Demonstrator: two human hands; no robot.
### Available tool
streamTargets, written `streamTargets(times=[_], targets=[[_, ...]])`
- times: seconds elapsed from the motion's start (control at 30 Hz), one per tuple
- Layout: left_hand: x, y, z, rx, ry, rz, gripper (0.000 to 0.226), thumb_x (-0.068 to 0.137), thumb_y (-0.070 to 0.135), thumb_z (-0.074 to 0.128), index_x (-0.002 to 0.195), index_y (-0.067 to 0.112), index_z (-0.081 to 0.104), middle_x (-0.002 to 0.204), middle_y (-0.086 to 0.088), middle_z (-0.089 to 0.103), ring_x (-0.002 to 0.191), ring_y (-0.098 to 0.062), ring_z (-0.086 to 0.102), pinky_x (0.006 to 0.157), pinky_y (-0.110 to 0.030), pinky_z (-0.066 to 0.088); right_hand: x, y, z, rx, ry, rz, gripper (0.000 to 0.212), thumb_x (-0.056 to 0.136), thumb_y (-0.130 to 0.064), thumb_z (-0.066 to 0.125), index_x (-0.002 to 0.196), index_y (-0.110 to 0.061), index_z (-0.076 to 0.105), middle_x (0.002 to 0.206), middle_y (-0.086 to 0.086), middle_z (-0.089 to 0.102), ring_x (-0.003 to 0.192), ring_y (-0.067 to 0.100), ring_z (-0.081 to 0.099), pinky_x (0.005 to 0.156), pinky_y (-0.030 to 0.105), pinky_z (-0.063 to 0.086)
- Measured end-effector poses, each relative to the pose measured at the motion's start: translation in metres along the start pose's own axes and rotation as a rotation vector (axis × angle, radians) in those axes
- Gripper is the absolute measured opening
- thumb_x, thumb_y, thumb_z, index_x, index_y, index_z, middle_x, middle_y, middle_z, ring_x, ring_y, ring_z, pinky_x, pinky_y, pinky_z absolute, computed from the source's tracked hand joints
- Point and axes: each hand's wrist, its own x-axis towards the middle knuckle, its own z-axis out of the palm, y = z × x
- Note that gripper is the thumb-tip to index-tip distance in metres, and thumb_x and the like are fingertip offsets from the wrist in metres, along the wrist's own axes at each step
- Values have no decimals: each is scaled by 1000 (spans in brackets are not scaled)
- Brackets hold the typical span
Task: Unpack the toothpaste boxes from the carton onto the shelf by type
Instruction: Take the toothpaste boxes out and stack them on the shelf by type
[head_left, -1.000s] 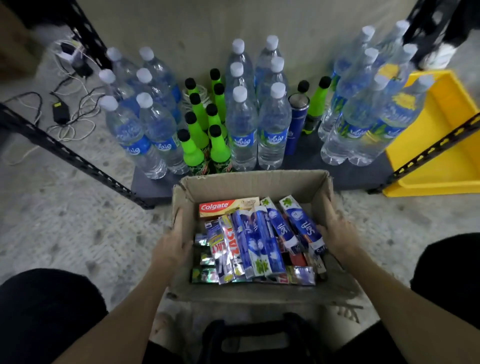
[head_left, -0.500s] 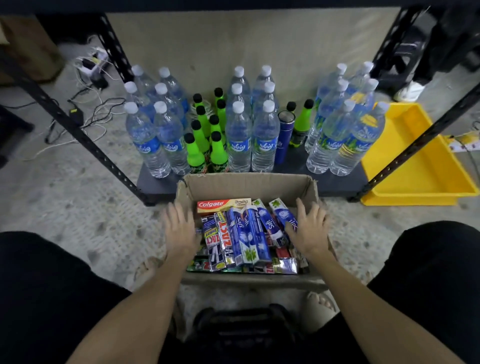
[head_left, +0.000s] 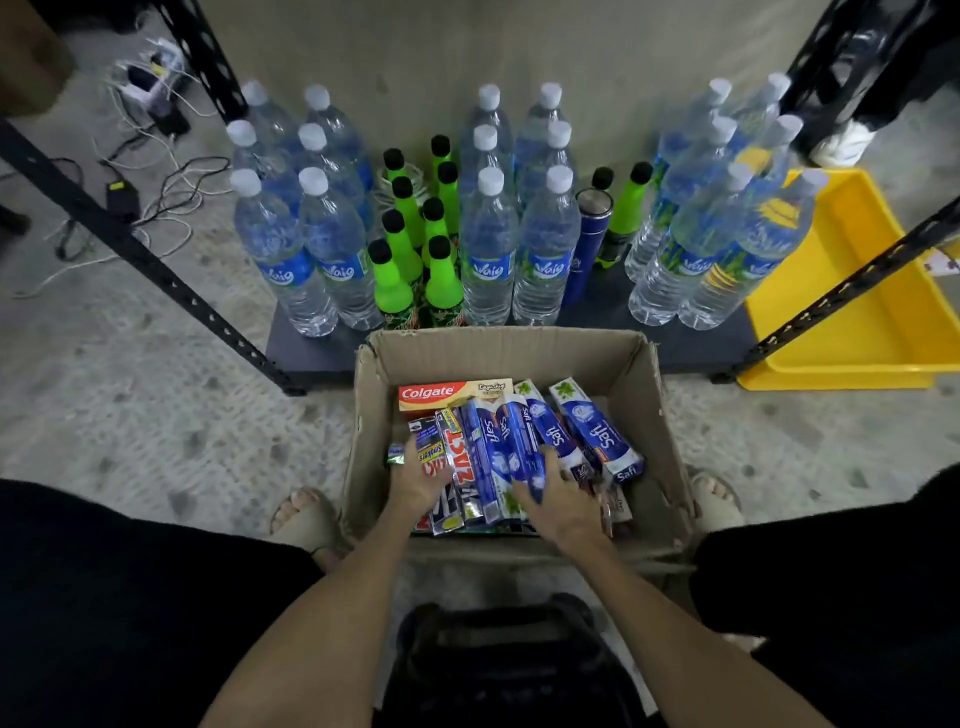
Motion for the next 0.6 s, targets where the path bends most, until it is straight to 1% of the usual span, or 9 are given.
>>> streamTargets(times=[0.1,0.13,0.23,0.3,0.37,0.4,0.47,0.53,0.6], targets=[[9,-4,10,-37,-33,-27,98,89,16,76,161,18,10,142,-14,56,121,-30,60,98,-37,48,11,2,5,114,-20,-4,81,99,-57,47,160,-26,3,118,10,70,106,31,68,93,43,51],[13,-7,14,-63,-27,-31,102,88,16,77,161,20,7,141,-14,58,120,-31,61,100,-39,48,15,3,5,147,-19,-13,83,98,-56,50,160,-26,4,118,9,70,106,30,68,92,43,52],[25,-30,24,-131,20,-29,110,81,22,82,159,33,5,136,-11,62,121,-32,61,105,-53,48,23,6,9,206,30,-43,87,94,-56,56,160,-24,10,113,8,72,105,28,68,86,40,53],[23,-32,24,-179,46,-46,114,78,22,85,159,34,5,135,-8,62,121,-30,61,106,-55,46,22,7,13,256,59,-61,83,95,-51,60,159,-24,15,95,2,73,90,21,69,74,34,52],[20,-26,22,-263,60,-61,115,78,12,85,160,25,6,135,-7,60,123,-26,58,109,-51,43,21,9,16,340,77,-72,78,96,-42,63,158,-25,20,73,-8,64,71,10,63,64,29,47],[18,-24,21,-296,54,-68,115,78,9,85,160,24,7,135,-6,59,123,-24,58,110,-49,43,21,9,17,388,88,-76,76,96,-39,64,158,-25,21,69,-11,60,68,6,61,64,27,47],[20,-27,19,-353,76,-57,113,75,13,87,157,34,12,138,-6,60,124,-26,59,109,-54,44,19,11,16,469,111,-84,73,97,-35,64,158,-26,25,64,-14,55,62,-2,58,63,20,47],[23,-33,18,-384,96,-20,104,74,21,89,150,45,22,137,-7,61,124,-28,61,104,-57,48,16,10,11,526,130,-89,70,97,-32,64,156,-26,28,56,-14,50,53,-7,55,55,10,41],[22,-33,17,-393,103,20,94,76,21,87,146,48,30,128,-7,66,116,-28,65,98,-55,54,12,9,7,549,148,-113,67,97,-31,65,155,-26,31,58,-12,56,55,-8,57,54,8,42]])
